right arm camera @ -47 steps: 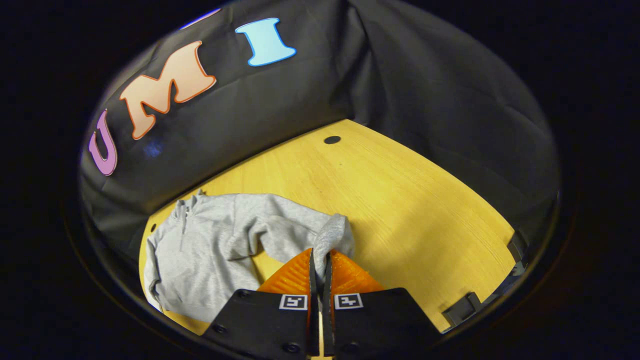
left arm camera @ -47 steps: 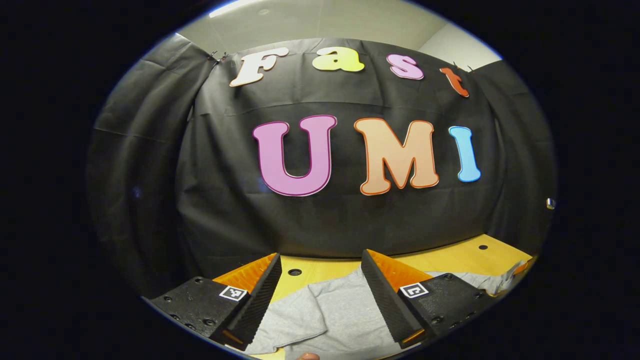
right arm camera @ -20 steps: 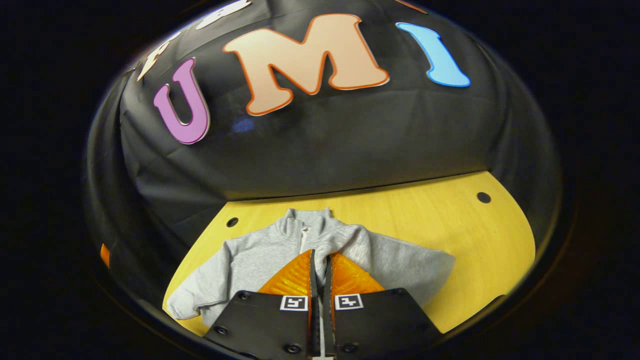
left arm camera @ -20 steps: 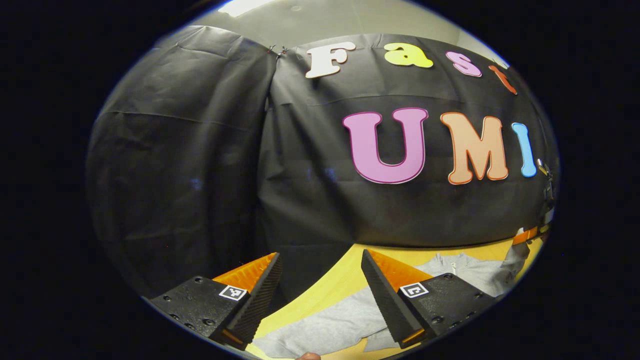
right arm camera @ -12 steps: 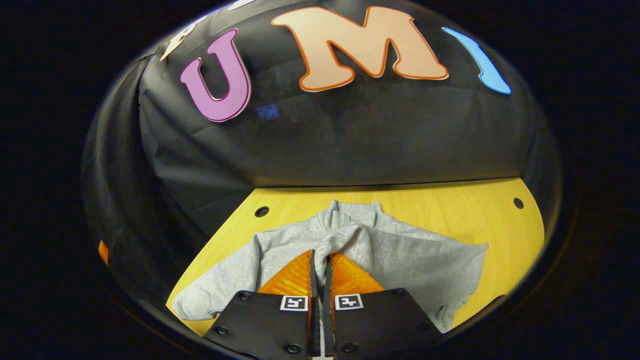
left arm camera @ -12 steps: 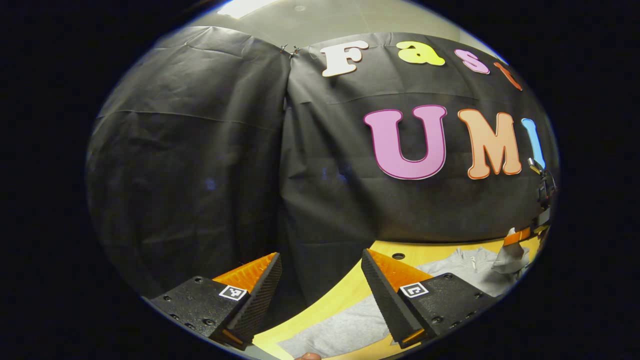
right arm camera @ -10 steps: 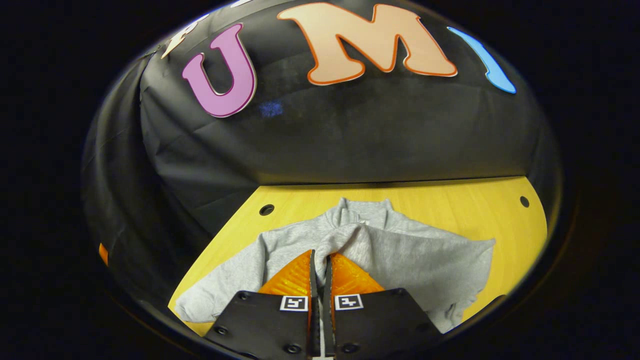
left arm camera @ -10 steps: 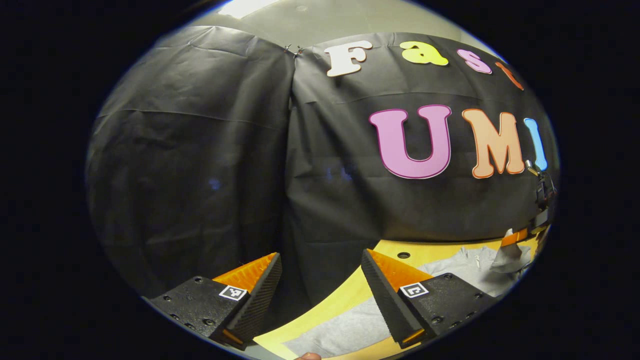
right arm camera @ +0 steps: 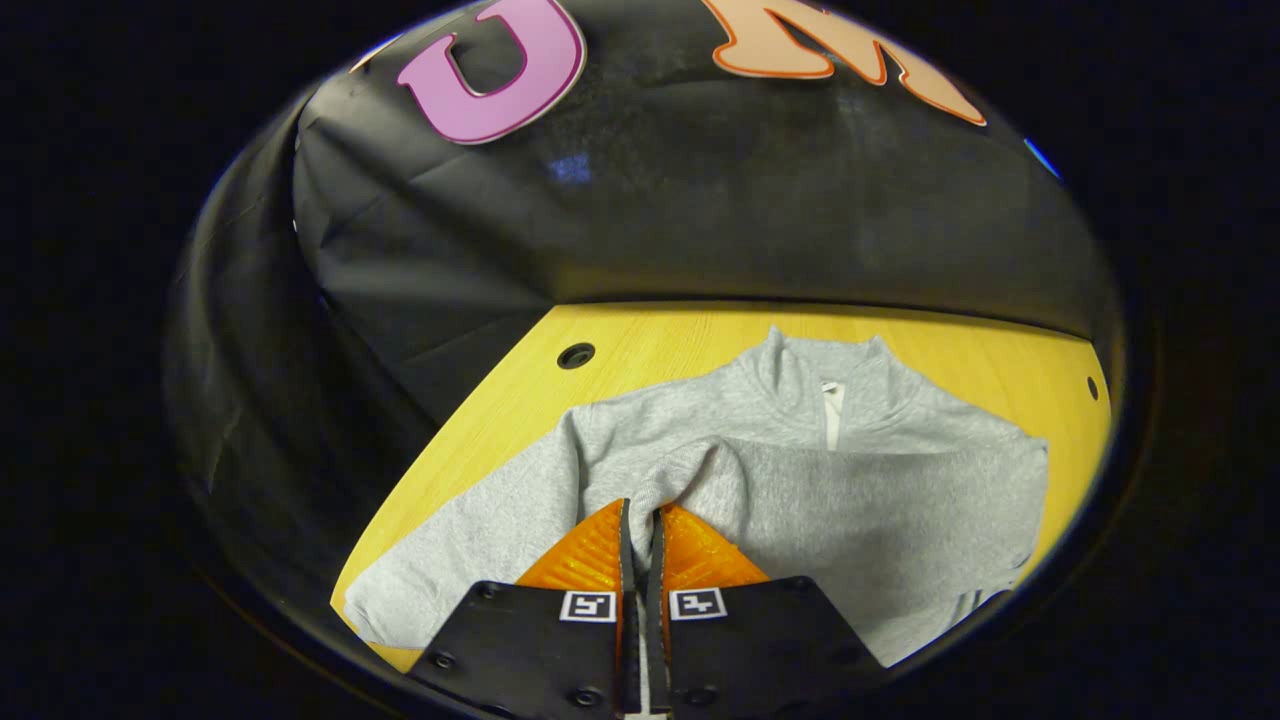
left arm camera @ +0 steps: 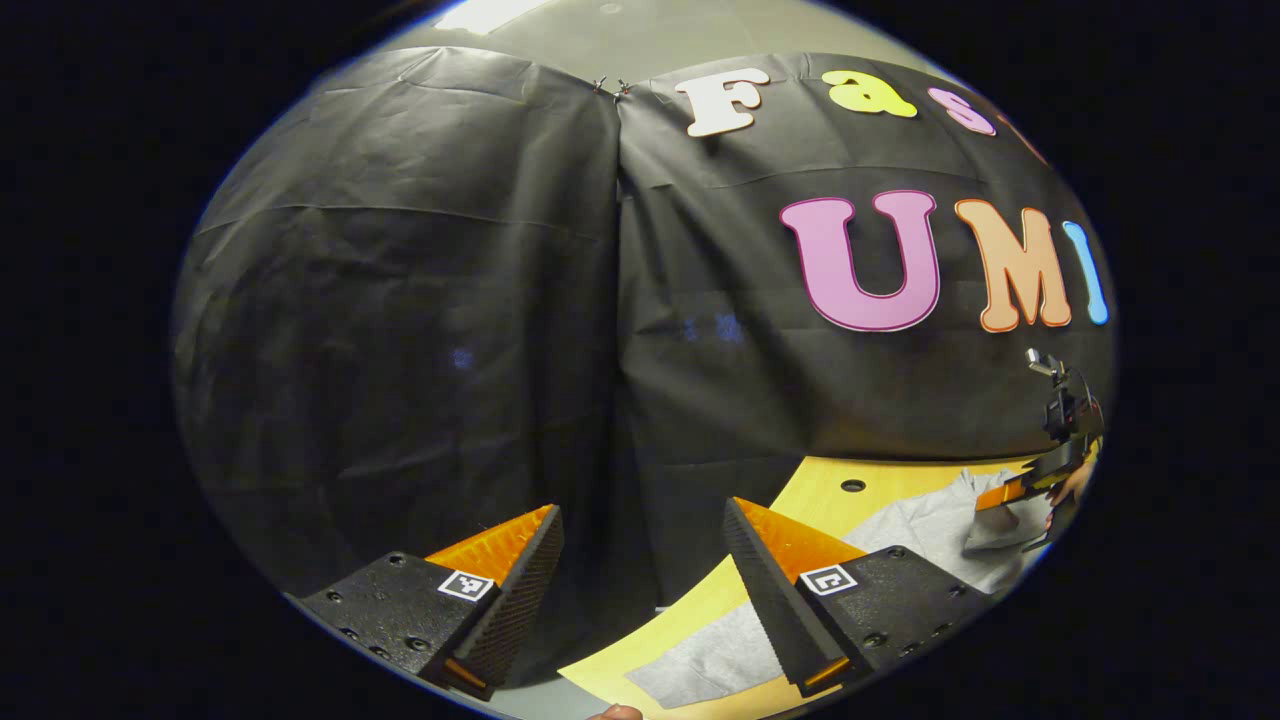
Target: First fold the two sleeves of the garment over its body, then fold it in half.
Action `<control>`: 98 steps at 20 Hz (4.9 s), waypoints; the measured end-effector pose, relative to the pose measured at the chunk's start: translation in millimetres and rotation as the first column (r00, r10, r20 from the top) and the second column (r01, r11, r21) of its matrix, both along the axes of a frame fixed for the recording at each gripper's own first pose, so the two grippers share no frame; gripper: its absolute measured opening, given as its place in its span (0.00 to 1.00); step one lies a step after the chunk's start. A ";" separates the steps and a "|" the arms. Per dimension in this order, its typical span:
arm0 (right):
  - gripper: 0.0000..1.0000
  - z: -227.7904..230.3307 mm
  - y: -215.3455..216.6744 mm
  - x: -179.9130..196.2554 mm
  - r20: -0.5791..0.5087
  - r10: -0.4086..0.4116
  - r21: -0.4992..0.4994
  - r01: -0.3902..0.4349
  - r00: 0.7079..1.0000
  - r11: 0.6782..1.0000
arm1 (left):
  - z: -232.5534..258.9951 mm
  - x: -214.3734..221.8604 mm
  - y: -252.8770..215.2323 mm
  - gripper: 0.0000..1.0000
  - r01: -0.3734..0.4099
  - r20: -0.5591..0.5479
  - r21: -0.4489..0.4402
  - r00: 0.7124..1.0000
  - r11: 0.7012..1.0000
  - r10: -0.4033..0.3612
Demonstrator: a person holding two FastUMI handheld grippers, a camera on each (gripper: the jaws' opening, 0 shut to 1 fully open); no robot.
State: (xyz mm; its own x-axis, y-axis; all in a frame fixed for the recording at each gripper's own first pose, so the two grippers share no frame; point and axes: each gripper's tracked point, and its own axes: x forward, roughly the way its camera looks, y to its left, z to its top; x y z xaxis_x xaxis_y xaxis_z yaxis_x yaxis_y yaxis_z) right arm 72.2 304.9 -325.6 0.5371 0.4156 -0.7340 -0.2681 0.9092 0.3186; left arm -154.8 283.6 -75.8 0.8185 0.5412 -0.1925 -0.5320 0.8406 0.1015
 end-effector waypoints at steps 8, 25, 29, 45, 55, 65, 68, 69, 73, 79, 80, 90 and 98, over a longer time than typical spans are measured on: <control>0.55 15.9 38.0 -2.0 0.023 -0.014 0.108 0.012 1.000 0.994 | -36.9 -11.0 10.1 1.00 -0.001 -0.064 -0.025 0.998 1.000 -0.001; 0.95 102.4 -85.8 -9.1 0.273 -0.078 0.002 0.080 0.959 0.997 | -227.1 -14.4 -36.2 0.96 0.035 -0.346 -0.325 0.926 0.945 -0.154; 0.95 104.3 -114.1 -18.0 0.271 -0.096 -0.024 0.106 0.958 0.994 | -244.9 -18.5 -36.2 0.96 0.010 -0.386 -0.354 0.909 0.935 -0.156; 0.98 128.0 -165.1 -26.9 0.272 -0.165 0.028 0.163 0.948 0.986 | -265.9 -4.6 -51.6 0.54 0.043 -0.396 -0.446 0.886 0.894 -0.240; 0.98 130.3 -209.2 -49.9 0.291 -0.150 -0.032 0.166 0.945 0.986 | -237.6 27.7 -60.6 0.00 0.012 -0.380 -0.516 0.893 0.857 -0.242; 0.98 126.9 -276.4 -73.5 0.279 -0.238 -0.044 0.260 0.930 0.965 | -175.9 106.9 -86.7 0.00 0.131 -0.288 -0.474 0.911 0.871 -0.294; 0.95 126.1 -299.0 -82.6 0.272 -0.271 -0.046 0.294 0.923 0.955 | -157.5 131.9 -99.8 0.00 0.181 -0.255 -0.461 0.911 0.869 -0.324; 0.95 125.7 -305.6 -85.2 0.271 -0.283 -0.046 0.306 0.920 0.951 | -150.6 141.9 -105.6 0.00 0.203 -0.239 -0.451 0.911 0.869 -0.337; 0.98 123.3 -334.3 -98.5 0.262 -0.330 -0.047 0.353 0.907 0.934 | -131.4 174.5 -136.7 0.00 0.275 -0.211 -0.430 0.896 0.860 -0.391; 0.98 125.3 -375.9 -114.7 0.267 -0.390 -0.046 0.416 0.881 0.908 | -99.6 217.6 -198.0 0.00 0.376 -0.131 -0.448 0.870 0.811 -0.476; 0.98 124.7 -381.7 -118.6 0.268 -0.398 -0.048 0.425 0.878 0.904 | -94.5 223.9 -207.4 0.00 0.395 -0.125 -0.440 0.862 0.807 -0.491; 0.98 126.6 -440.8 -153.8 0.264 -0.475 -0.069 0.508 0.840 0.859 | -58.8 265.2 -330.4 0.00 0.579 -0.052 -0.420 0.753 0.698 -0.656; 0.98 129.4 -472.0 -174.9 0.274 -0.487 -0.083 0.525 0.829 0.847 | -45.1 269.4 -440.1 0.00 0.693 -0.030 -0.406 0.641 0.595 -0.767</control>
State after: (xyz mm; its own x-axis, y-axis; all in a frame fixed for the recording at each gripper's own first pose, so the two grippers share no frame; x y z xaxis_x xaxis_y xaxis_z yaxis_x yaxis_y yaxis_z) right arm -102.7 -167.0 -196.2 0.8045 -0.0654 -0.5904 0.1937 0.9685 0.1567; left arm 114.6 -156.5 -120.9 0.8364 -0.3517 -0.4204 0.2753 0.9328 -0.2326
